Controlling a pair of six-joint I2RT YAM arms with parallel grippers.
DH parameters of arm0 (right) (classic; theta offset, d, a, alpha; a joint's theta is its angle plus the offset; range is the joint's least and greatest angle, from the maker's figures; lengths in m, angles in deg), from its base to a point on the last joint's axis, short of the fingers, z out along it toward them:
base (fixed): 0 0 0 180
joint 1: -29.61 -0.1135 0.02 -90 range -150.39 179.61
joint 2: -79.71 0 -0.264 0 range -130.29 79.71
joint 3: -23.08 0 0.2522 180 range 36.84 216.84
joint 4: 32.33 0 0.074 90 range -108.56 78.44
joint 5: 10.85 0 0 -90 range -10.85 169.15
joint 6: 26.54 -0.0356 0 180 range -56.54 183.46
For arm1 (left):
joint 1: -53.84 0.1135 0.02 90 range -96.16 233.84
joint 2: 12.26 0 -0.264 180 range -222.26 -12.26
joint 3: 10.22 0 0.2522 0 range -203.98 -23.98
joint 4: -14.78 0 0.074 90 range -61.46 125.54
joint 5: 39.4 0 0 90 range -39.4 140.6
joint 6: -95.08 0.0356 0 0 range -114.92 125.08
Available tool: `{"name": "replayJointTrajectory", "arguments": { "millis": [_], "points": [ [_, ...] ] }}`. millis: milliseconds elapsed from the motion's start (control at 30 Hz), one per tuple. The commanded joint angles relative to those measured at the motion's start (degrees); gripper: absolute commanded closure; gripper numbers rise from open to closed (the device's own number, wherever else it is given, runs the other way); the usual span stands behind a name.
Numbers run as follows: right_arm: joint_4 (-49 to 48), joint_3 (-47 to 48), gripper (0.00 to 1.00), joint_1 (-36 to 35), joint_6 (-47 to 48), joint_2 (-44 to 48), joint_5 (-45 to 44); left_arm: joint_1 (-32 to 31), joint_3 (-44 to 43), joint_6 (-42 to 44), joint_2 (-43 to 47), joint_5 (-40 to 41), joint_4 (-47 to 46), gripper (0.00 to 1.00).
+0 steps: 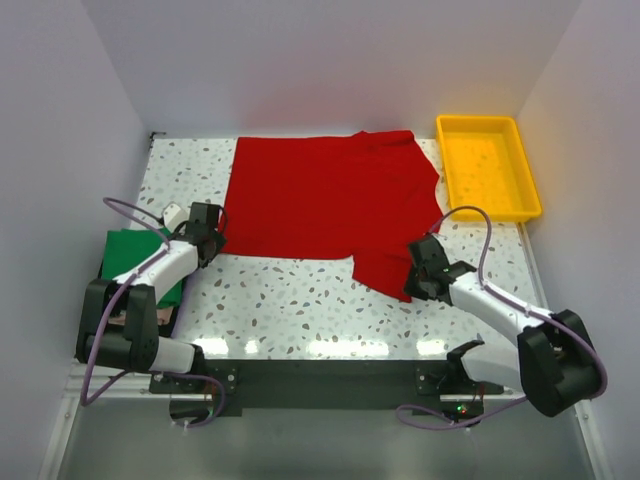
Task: Fold and stack the t-shirts
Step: Fold the tshirt
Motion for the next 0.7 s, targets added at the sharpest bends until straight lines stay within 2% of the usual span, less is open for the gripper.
{"name": "replayJointTrajectory", "arguments": {
  "millis": [0, 267, 667],
  "points": [
    [3.46, 0.96, 1.00, -0.30, -0.63, 4.95, -0.48, -0.12, 0.54, -0.85, 1.13, 0.68, -1.78, 0.49],
    [11.47, 2.63, 1.00, -0.30, -0.80, 17.34, 1.81, -0.12, 2.21, -1.03, -0.10, -0.03, -3.19, 0.50],
    [15.78, 2.64, 1.00, -0.30, -1.06, 22.71, 3.66, -0.12, 2.39, -1.29, -5.82, -1.43, -8.73, 0.52]
  ]
}}
